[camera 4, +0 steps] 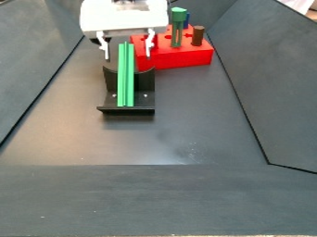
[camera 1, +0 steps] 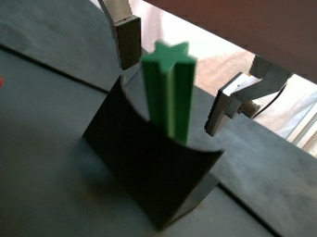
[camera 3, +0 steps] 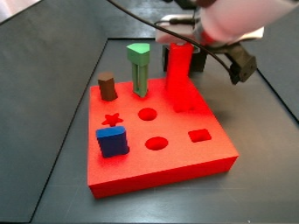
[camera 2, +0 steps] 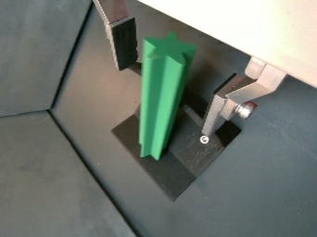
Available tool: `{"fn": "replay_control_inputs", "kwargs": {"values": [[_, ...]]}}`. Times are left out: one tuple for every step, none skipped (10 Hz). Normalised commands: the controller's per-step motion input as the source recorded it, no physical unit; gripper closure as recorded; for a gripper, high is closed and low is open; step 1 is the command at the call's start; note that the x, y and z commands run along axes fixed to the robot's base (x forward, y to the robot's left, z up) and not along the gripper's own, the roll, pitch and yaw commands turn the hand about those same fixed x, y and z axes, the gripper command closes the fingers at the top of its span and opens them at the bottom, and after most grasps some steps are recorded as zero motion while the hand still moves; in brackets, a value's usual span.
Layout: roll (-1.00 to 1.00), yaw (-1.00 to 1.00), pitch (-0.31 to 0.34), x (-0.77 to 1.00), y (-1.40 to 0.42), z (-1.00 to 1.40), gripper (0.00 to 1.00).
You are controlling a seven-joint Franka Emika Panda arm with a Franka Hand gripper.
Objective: Pick up the star object. Move up. Place the star object on the fixture. Regrasp the star object. Move to above the board. Insert the star object.
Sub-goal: Regrasp the star object, then move to above the board.
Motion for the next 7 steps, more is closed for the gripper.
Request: {"fn": "replay_control_inputs", "kwargs": {"values": [[0.0,0.0,0.0,0.0,0.0,0.0,1.0],[-0.42,0.3,-0.263,-0.08,-0.22,1.0,1.0],[-0.41,0.28,-0.263,-0.08,-0.22,1.0,1.0],[-0.33,0.2,-0.286,-0.09,-0.19,1.0,1.0],[-0.22,0.09,-0.32,-0.09,-0.18,1.0,1.0],[-0.16,0.02,-0.324,-0.1,-0.18,1.0,1.0],[-0.12,-0.04,-0.299,-0.1,-0.17,1.0,1.0]]}}
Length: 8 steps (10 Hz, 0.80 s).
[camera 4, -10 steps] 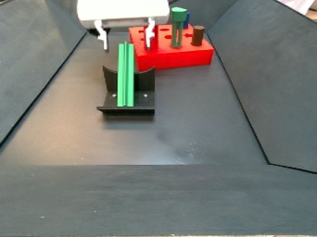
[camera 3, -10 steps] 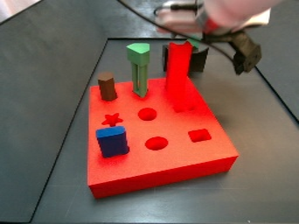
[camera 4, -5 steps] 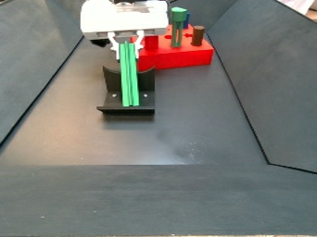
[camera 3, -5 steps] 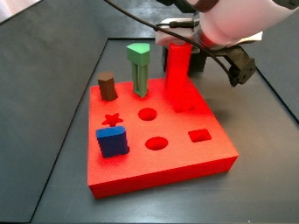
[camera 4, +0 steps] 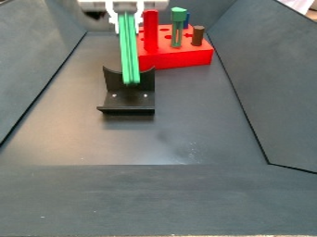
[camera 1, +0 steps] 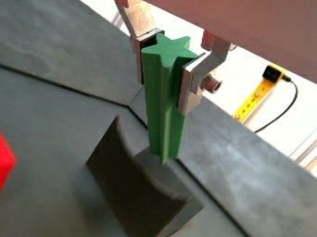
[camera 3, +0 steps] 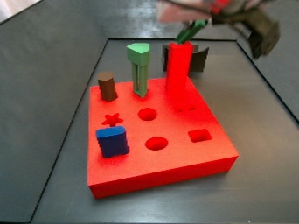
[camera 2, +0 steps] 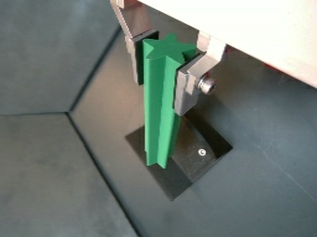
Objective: Pick up the star object. Move up. Place the star object on the fixture. Regrasp the star object. Move to above the board. Insert the star object.
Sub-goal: Move to above the board.
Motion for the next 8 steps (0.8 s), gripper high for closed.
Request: {"fn": "replay_control_inputs", "kwargs": {"values": [[-0.1,-0.09,-0.257,-0.1,-0.16,1.0,1.0],[-0.08,-0.14,-0.191,-0.11,-0.15,1.0,1.0],[-0.08,-0.17,-0.136,-0.11,-0.14,1.0,1.0],[-0.08,-0.19,-0.076,-0.11,-0.13,1.0,1.0],[-0.09,-0.19,-0.019,-0.11,-0.11,1.0,1.0],[-0.08,-0.17,0.044,-0.11,-0.1,1.0,1.0],[-0.08,-0.14,0.085,-0.11,-0.09,1.0,1.0],[-0.06,-0.1,0.118,-0.11,-0.07,1.0,1.0]]}}
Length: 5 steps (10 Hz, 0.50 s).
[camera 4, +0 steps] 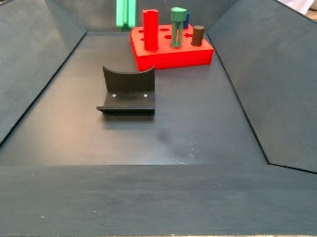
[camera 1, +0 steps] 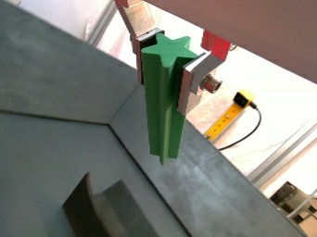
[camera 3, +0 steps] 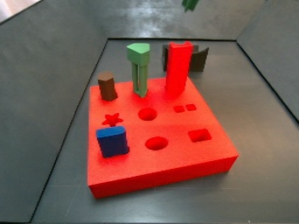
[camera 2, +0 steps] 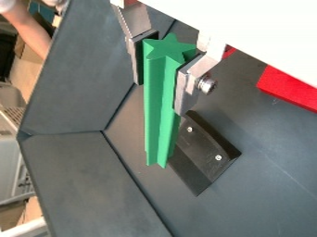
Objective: Pick up the star object. Move up. Place the star object on the fixture. Regrasp the star object. Move to above the board. Insert the star object.
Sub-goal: Move to above the board.
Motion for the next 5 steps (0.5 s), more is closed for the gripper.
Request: {"fn": "replay_control_inputs", "kwargs": {"values": [[-0.06,-0.06,0.145,-0.08,-0.05,0.83,1.0],[-0.05,-0.02,0.16,-0.05,-0.03,0.58,1.0],[-0.05,0.02,0.169,-0.02,-0.02,0.4,1.0],[-0.04,0.05,0.182,0.0,-0.02,0.17,1.0],[-1.0,-0.19,0.09,-0.8,-1.0,0.16,1.0]]}}
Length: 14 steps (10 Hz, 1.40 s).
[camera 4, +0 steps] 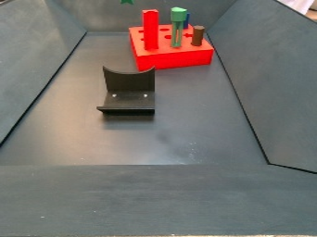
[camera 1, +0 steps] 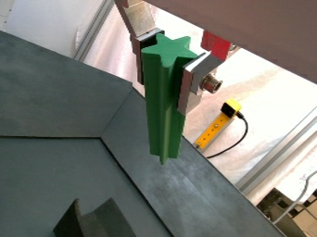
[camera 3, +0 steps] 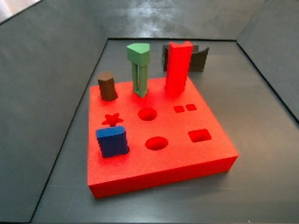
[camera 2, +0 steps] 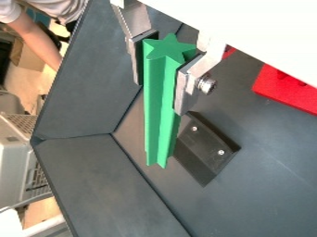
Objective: Pick up the star object. Move up. Place the star object on the fixture. Regrasp the star object. Move to above the board. Insert the star object.
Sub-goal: Move to above the board, then insert the star object.
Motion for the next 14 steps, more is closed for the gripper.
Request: {"fn": "replay_control_inputs", "kwargs": {"values": [[-1.0,-0.19,0.077,-0.81,-1.0,0.18,1.0],[-1.0,-0.18,0.064,-0.9,-1.0,0.21,1.0],[-1.0,-0.18,0.059,-0.99,-1.0,0.18,1.0],[-1.0,-0.17,0.062,-0.86,-0.86,0.17,1.0],[-1.0,-0.17,0.07,-0.5,-0.45,0.1,1.0],[-1.0,-0.16,0.084,-0.28,-0.23,0.04,1.0],[-1.0,-0.14,0.091,-0.12,-0.07,0.01,1.0],[-1.0,-0.13,0.084,-0.08,-0.03,0.01,1.0],[-1.0,-0.12,0.076,-0.08,0.0,0.01,1.0],[-0.78,-0.08,0.038,-0.08,0.02,0.0,1.0],[-0.57,-0.05,0.01,-0.07,0.02,0.0,1.0],[-0.44,-0.04,-0.005,-0.06,0.02,0.0,1.0],[-0.26,-0.02,-0.011,-0.04,0.02,0.0,1.0],[-0.02,0.0,0.0,0.0,0.07,0.0,1.0]]}}
